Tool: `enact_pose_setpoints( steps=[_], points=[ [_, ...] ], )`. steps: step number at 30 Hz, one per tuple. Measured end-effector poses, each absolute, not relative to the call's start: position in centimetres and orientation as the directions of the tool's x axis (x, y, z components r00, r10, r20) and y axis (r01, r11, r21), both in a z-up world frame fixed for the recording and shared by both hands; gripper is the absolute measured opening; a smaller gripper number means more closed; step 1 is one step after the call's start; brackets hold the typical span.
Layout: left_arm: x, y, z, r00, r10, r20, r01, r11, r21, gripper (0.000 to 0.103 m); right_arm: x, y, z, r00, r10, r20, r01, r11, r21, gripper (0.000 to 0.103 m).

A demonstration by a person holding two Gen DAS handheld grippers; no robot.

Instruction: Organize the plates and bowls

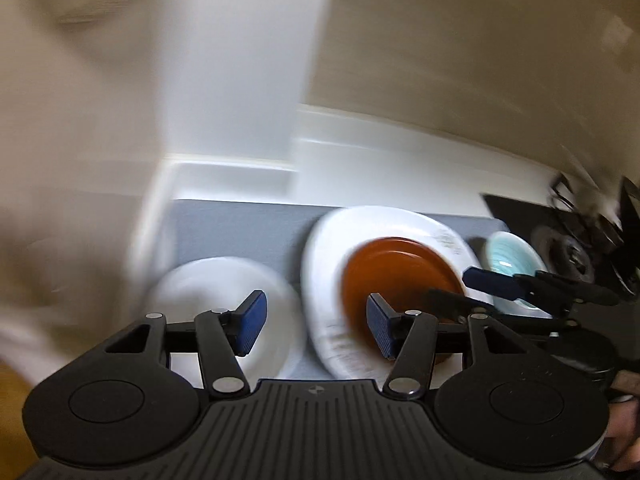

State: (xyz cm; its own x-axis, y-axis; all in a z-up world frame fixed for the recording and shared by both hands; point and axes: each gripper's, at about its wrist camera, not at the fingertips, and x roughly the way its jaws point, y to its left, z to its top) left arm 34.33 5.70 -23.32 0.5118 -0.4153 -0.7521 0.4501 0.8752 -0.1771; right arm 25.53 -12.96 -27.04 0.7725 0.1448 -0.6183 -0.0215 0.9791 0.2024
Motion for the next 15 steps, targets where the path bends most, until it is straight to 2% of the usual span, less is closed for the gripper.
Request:
enact_pose_setpoints(
  steps=[3,5,8,9,13,15],
  points=[
    [34.2,9.7,-24.4,0.561,-0.370,-0.740,0.358,0.915,-0.185,0.057,26.4,-10.2,-27.0,0.746,0.229,-0.625,-0.082,0.963,0.255,0.058],
    [35.3,12.3,-26.0,0.533,-0.347,-0.771,0.243,0.936,-0.253,0.054,27.2,-8.8,-27.2,0.730,0.260,-0.632,-0.095,0.954,0.283,0.058],
    [37.2,15.4,-28.9,0.440,-0.401,-0.803,0.098,0.911,-0.402,0.029,28.7,-6.8,-27.8,0.700,0.267,-0.663,-0.103,0.955,0.277,0.055],
    [37.6,15.9,-29.6,0.424,-0.407,-0.809,0.065,0.905,-0.421,0.026,29.0,-6.1,-27.9,0.693,0.262,-0.672,-0.111,0.959,0.259,0.054],
    [38.3,16.6,-30.3,0.415,-0.461,-0.785,0.071,0.876,-0.477,0.018,30.3,-4.0,-28.2,0.654,0.278,-0.704,-0.169,0.960,0.223,0.045],
    [38.1,16.3,-30.5,0.419,-0.462,-0.782,0.090,0.878,-0.470,0.016,31.0,-3.1,-28.6,0.632,0.260,-0.730,-0.173,0.966,0.193,0.035]
  ],
)
